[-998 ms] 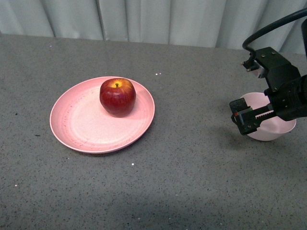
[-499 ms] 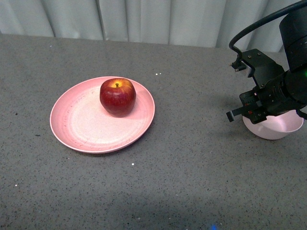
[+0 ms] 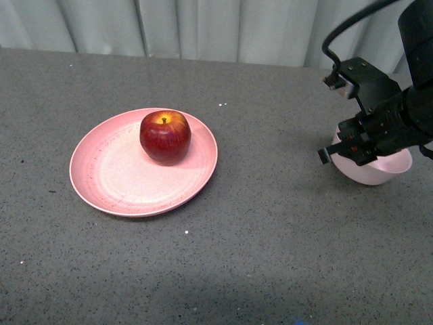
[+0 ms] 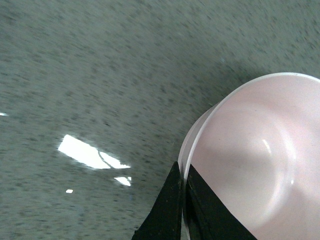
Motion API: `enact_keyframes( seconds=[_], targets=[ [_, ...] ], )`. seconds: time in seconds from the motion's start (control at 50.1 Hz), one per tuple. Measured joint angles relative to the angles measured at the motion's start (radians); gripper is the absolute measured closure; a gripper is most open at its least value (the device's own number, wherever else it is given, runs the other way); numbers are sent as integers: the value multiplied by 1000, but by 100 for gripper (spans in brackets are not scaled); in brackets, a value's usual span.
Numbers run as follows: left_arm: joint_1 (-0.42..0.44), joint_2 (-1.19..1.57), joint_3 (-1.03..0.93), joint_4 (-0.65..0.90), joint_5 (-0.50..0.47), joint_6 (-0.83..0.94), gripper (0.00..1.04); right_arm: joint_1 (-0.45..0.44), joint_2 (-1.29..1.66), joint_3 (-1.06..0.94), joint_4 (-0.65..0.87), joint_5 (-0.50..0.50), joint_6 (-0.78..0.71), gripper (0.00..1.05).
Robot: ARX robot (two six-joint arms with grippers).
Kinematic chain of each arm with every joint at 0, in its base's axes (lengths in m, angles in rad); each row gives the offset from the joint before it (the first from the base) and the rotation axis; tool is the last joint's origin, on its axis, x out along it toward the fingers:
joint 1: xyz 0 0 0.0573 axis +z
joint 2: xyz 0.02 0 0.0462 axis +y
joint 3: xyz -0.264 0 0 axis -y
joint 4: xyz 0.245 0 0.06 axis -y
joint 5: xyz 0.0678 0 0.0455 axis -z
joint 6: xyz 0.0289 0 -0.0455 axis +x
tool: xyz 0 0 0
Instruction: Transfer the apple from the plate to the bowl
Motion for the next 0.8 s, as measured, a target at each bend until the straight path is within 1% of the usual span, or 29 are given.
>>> enact_keyframes(
  seconds=[0.2, 0.459, 0.618, 0.798],
  targets=[
    [0, 0, 0, 0, 0, 0, 7, 96, -34, 21, -18, -48, 3, 104],
    [0, 0, 0, 0, 0, 0, 7, 220, -13, 94, -35, -67, 12, 104],
    [0, 0, 0, 0, 0, 0, 7, 264, 30, 132, -41, -79, 23, 104],
    [0, 0, 0, 0, 0, 0, 7, 286, 82, 171, -55, -74, 35, 104]
  ],
)
